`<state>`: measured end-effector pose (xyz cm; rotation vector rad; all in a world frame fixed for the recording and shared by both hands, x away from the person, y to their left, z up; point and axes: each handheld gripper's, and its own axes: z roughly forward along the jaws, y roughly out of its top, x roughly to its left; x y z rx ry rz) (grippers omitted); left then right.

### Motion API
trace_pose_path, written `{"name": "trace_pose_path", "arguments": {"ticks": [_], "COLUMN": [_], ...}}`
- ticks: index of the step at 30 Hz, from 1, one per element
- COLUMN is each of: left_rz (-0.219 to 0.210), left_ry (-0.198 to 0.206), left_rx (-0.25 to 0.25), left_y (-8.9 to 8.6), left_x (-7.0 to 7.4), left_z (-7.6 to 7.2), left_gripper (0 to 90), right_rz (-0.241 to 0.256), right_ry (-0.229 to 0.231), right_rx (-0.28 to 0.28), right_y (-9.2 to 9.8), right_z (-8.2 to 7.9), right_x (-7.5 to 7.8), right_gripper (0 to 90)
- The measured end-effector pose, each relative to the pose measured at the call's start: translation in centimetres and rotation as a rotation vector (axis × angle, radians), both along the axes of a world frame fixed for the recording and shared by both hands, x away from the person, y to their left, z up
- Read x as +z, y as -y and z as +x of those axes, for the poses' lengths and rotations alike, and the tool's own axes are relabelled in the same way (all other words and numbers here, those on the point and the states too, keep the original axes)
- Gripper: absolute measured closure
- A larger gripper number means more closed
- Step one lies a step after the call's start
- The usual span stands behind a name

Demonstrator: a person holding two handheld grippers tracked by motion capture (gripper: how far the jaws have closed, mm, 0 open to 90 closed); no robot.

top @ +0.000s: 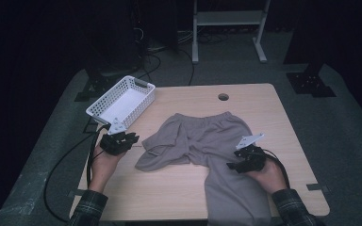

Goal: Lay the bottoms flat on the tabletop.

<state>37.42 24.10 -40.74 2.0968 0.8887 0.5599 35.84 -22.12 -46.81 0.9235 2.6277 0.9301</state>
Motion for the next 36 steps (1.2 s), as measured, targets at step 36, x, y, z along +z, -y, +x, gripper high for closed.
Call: {"name": "trace_pose_path", "arguments": {"ticks": [36], "left_rz": [-0.014], "left_ry": [-0.147], "left_rx": [-0.199], "left_y": [5.9], "left_x": [-3.6], "left_z": [4.3], "left_gripper": [78.6], "right_rz": [0.013], "right_ry": [0.013], "right_rx": [0.003], "right_y": [0.3], "right_z": [0.0], "right_x": [-0.2], "right_gripper": [36.6]}}
